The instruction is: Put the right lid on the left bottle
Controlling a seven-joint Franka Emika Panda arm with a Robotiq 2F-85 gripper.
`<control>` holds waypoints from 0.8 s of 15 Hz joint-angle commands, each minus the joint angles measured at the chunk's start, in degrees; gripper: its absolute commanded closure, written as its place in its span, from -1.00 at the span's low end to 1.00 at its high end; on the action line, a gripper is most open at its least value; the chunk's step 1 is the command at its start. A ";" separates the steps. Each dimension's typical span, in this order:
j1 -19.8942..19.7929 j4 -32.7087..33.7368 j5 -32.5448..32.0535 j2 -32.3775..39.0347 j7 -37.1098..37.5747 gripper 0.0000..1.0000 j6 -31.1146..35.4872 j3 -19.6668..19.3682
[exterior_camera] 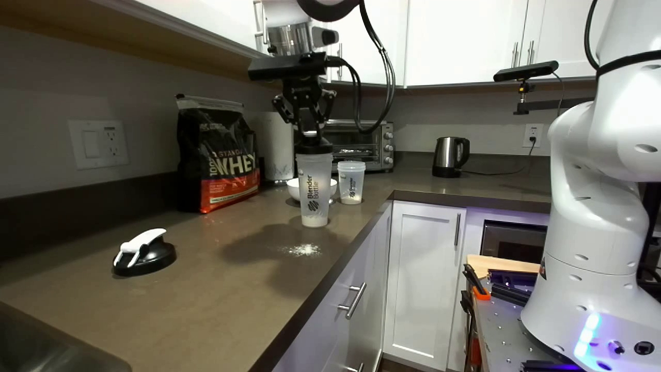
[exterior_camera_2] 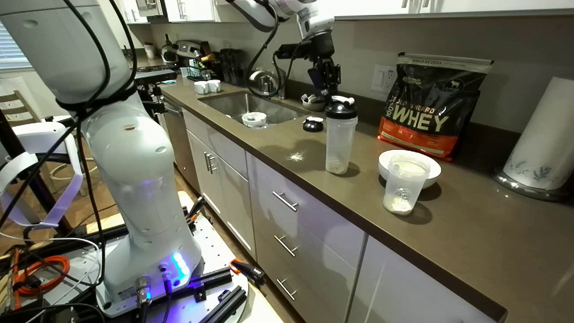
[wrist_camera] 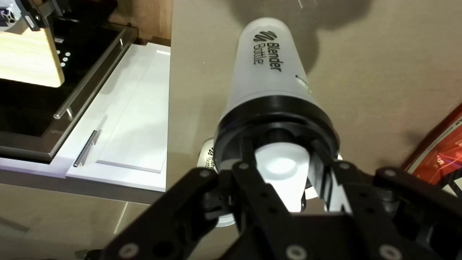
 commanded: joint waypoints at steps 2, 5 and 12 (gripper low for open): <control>-0.84 0.87 -1.21 1.43 0.31 0.73 1.45 -0.15; -0.81 1.05 -1.25 1.88 0.26 0.73 1.59 -0.48; -0.71 1.26 -0.33 1.98 -0.35 0.66 1.66 -0.77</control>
